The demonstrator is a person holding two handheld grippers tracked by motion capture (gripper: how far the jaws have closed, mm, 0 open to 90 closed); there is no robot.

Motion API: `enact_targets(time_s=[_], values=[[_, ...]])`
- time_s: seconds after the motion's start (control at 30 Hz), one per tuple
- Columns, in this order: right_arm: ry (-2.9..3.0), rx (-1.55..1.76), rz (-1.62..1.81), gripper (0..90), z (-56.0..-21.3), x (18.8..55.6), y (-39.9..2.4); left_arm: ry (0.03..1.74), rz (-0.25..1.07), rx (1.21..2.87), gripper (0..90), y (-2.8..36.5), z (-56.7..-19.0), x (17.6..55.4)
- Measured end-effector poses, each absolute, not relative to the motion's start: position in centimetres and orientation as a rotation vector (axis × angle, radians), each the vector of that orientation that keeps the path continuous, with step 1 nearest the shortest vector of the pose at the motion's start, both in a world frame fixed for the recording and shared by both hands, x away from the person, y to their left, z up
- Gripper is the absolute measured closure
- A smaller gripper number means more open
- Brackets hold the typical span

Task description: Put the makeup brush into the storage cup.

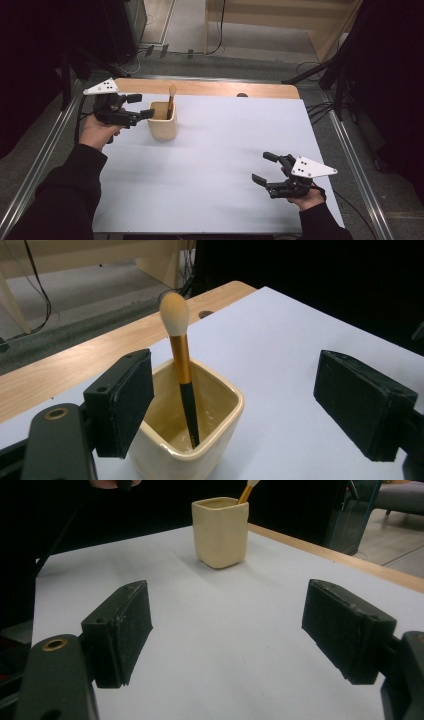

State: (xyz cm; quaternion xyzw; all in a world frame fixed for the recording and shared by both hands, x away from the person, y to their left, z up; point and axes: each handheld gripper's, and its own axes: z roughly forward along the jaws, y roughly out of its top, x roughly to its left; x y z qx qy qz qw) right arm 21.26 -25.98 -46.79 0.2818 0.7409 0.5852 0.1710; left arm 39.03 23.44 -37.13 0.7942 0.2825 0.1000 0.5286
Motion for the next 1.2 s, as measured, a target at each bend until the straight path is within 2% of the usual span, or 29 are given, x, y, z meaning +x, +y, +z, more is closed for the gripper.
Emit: enact_targets(time_s=[1.2], values=[[2.067,0.836,1.692,20.6,-46.9,21.3,-26.5,0.589,0.239,1.879,15.1,23.2,-41.4,31.3]])
